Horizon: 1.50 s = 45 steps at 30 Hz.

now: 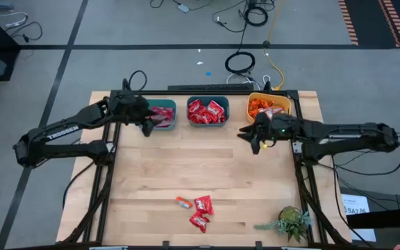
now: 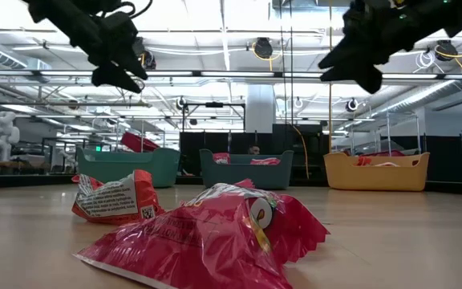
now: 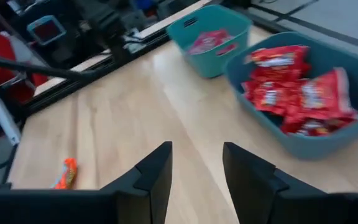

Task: Sort candy
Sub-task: Put the red candy into the blue bin

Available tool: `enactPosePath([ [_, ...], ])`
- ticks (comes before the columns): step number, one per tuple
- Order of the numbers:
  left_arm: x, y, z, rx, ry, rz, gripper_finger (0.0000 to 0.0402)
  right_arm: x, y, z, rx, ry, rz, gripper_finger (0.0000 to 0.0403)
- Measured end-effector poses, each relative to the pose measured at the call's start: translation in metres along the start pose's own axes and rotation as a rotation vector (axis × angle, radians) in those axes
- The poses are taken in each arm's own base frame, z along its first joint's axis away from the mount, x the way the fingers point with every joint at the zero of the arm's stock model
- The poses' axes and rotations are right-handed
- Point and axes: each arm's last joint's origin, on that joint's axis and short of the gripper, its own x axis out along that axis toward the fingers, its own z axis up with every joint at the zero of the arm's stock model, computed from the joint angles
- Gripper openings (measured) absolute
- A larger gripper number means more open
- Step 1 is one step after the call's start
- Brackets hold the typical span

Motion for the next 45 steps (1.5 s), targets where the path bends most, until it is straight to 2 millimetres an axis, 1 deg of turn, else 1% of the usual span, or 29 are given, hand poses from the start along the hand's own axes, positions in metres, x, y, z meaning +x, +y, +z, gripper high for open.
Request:
enactPosePath([
  [3,-0.005,-0.005,-0.007,0.009,0.045,-0.015,0.0261,0.016,0.008,-0.002,0.013,-0.006,0.038,0.0134],
  [5,-0.007,-0.01,-0.01,0.004,0.058,-0.033,0.0261,0.026,0.014,-0.004,-0.009,-0.009,0.062,0.0134],
  [11,-0.013,-0.024,-0.014,0.058,0.056,-0.105,0.0261,0.057,0.035,-0.024,-0.224,0.02,0.143,0.0134],
  [13,-0.013,-0.028,-0.016,0.066,0.069,-0.123,0.0261,0.065,0.042,-0.033,-0.302,0.035,0.17,0.0134],
  [15,-0.012,-0.031,-0.02,0.071,0.095,-0.137,0.0261,0.071,0.049,-0.041,-0.345,0.05,0.196,0.0134],
  [19,-0.002,-0.035,-0.042,0.079,0.1,-0.187,0.0261,0.081,0.064,-0.054,-0.35,0.103,0.228,0.0134],
  [23,0.007,-0.039,-0.065,0.073,0.059,-0.264,0.0261,0.094,0.087,-0.059,-0.369,0.168,0.25,0.0134],
  [27,0.008,-0.043,-0.082,0.063,0.064,-0.325,0.0261,0.109,0.114,-0.061,-0.466,0.287,0.225,0.0134],
  [30,0.005,-0.048,-0.09,0.07,0.071,-0.357,0.0261,0.12,0.131,-0.065,-0.526,0.39,0.195,0.0134],
  [33,0.002,-0.054,-0.095,0.081,0.034,-0.393,0.0261,0.133,0.144,-0.072,-0.528,0.454,0.184,0.0134],
  [38,0.0,-0.066,-0.108,0.136,0.03,-0.447,0.0261,0.154,0.159,-0.097,-0.457,0.526,0.157,0.0135],
  [41,-0.003,-0.072,-0.112,0.168,0.04,-0.479,0.0261,0.164,0.173,-0.11,-0.438,0.544,0.161,0.0136],
  [45,-0.006,-0.077,-0.117,0.198,0.046,-0.497,0.0261,0.176,0.194,-0.117,-0.453,0.534,0.188,0.0144],
])
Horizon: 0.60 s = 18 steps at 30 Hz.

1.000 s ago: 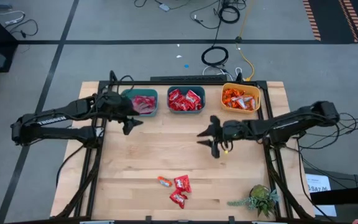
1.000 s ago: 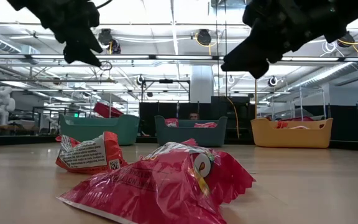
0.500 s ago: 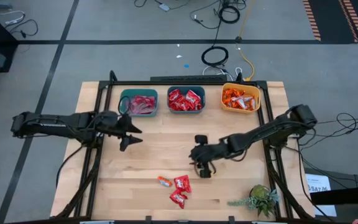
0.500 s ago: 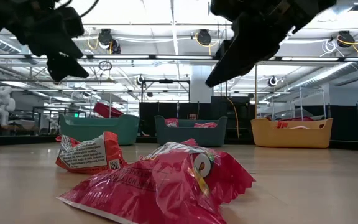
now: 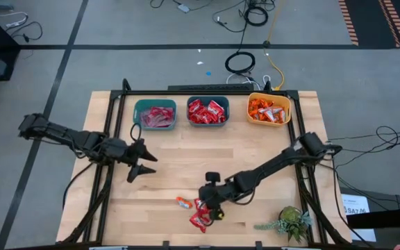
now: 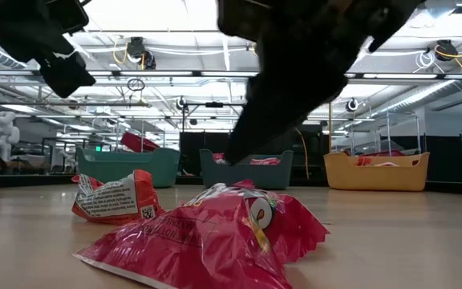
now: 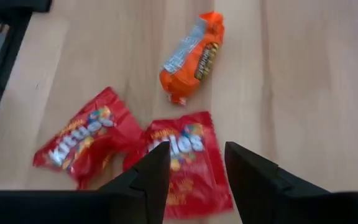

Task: Sort candy
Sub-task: Put the red candy into the blue bin

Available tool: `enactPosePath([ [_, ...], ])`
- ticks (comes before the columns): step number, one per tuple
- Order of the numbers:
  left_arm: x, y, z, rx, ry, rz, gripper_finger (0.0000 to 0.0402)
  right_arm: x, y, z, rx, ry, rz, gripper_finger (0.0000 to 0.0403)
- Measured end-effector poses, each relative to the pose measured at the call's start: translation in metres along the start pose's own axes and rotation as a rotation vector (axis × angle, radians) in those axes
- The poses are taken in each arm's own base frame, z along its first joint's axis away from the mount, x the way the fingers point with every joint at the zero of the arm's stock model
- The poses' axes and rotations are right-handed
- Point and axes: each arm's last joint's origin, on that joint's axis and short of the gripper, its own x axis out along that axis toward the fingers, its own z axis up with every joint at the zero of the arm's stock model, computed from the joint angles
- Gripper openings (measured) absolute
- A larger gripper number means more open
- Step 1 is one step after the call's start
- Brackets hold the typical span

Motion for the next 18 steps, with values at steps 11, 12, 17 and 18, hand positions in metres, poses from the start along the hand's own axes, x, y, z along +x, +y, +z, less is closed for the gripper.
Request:
enactPosePath([
  [11,-0.001,-0.013,-0.006,0.048,0.036,-0.072,0.0261,0.051,0.005,-0.015,0.106,0.068,-0.033,0.0175],
  [12,-0.001,-0.014,-0.007,0.051,0.038,-0.079,0.0261,0.052,0.006,-0.017,0.12,0.073,-0.035,0.0171],
  [17,-0.001,-0.017,-0.008,0.062,0.05,-0.106,0.0261,0.05,0.011,-0.019,0.123,0.076,-0.032,0.0109],
  [18,-0.001,-0.017,-0.008,0.062,0.051,-0.107,0.0261,0.05,0.011,-0.018,0.125,0.077,-0.027,0.0089],
])
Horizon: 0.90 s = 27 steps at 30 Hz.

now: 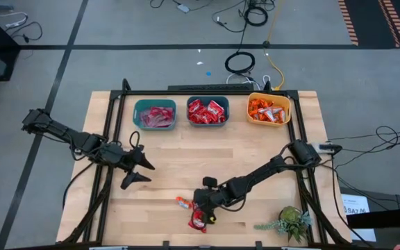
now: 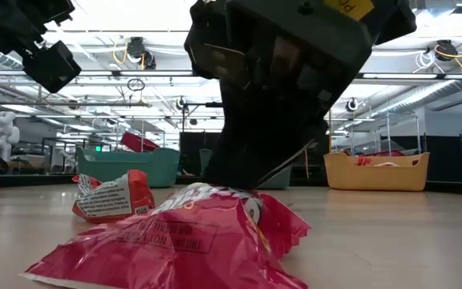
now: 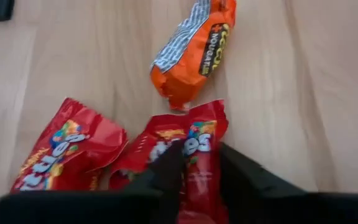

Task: Sort candy
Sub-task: Put the red candy into the blue bin

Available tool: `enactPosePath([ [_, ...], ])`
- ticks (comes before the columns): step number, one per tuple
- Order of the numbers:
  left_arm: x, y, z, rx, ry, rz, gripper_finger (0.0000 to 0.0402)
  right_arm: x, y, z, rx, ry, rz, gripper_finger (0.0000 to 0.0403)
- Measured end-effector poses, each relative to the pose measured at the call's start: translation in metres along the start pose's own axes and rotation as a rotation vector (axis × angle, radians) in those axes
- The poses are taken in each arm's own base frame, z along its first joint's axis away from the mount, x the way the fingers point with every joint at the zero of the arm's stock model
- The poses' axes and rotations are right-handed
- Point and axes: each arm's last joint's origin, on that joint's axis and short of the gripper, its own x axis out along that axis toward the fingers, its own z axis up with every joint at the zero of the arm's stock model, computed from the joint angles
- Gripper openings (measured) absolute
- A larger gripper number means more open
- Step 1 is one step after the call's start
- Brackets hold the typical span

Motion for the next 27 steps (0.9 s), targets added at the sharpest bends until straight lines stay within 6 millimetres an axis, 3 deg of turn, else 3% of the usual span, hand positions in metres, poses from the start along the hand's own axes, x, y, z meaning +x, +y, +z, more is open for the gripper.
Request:
enactPosePath([
  [4,0.0,0.0,-0.001,-0.001,0.01,0.004,0.0261,-0.01,0.001,0.004,-0.005,-0.003,0.015,0.002],
  [8,0.0,0.0,-0.001,0.0,0.013,0.003,0.0261,-0.03,-0.002,0.01,-0.024,-0.012,-0.031,0.0025],
  [18,0.0,0.001,-0.001,0.0,0.013,0.003,0.0261,-0.118,-0.028,0.046,0.047,-0.128,-0.167,0.0015],
  [27,0.0,0.001,-0.001,0.0,0.013,0.003,0.0261,-0.176,-0.089,0.079,0.274,-0.295,-0.289,0.0009],
])
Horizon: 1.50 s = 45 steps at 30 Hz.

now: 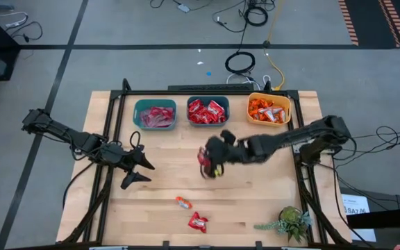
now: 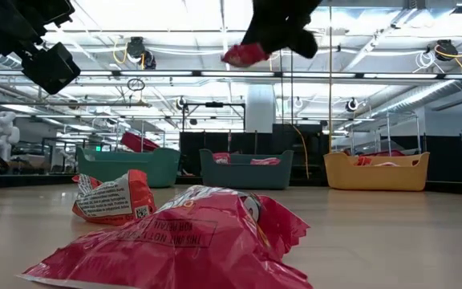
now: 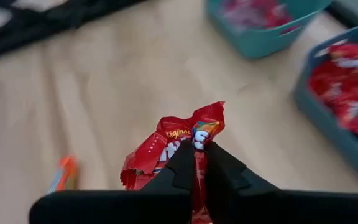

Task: Sort candy
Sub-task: Put the red candy into the blue bin

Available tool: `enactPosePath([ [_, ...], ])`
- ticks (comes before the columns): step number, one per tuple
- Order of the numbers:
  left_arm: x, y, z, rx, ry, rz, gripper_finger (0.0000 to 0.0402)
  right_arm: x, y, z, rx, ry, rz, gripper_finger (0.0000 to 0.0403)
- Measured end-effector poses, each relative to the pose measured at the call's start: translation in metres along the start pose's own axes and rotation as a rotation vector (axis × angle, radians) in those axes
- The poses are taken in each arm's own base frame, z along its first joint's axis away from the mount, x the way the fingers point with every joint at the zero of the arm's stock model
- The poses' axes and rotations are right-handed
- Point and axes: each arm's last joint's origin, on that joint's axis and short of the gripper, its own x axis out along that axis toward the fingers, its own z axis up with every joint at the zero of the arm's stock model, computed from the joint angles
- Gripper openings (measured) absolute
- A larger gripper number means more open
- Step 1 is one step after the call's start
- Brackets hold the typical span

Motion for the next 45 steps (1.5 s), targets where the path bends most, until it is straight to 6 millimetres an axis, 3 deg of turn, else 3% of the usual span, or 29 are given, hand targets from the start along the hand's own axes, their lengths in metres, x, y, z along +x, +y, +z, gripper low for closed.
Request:
enactPosePath([
  [11,0.0,0.0,0.0,0.0,0.001,0.0,0.0261,0.038,-0.082,0.052,0.124,-0.078,0.013,0.0009],
  [18,0.0,0.0,-0.001,0.001,0.01,0.004,0.0261,0.042,-0.126,0.074,0.132,-0.151,0.009,0.0009],
  [30,0.0,0.001,-0.002,0.002,0.018,0.008,0.0261,0.041,-0.21,0.089,0.236,-0.192,-0.144,0.001],
  [33,0.0,0.001,-0.002,0.002,0.018,0.008,0.0261,0.04,-0.222,0.089,0.256,-0.18,-0.15,0.001],
  [38,0.0,0.001,-0.002,0.002,0.018,0.008,0.0261,0.039,-0.227,0.088,0.254,-0.169,-0.167,0.0019],
  [45,0.0,0.001,-0.002,0.002,0.018,0.008,0.0261,0.039,-0.231,0.087,0.258,-0.157,-0.184,0.0082],
])
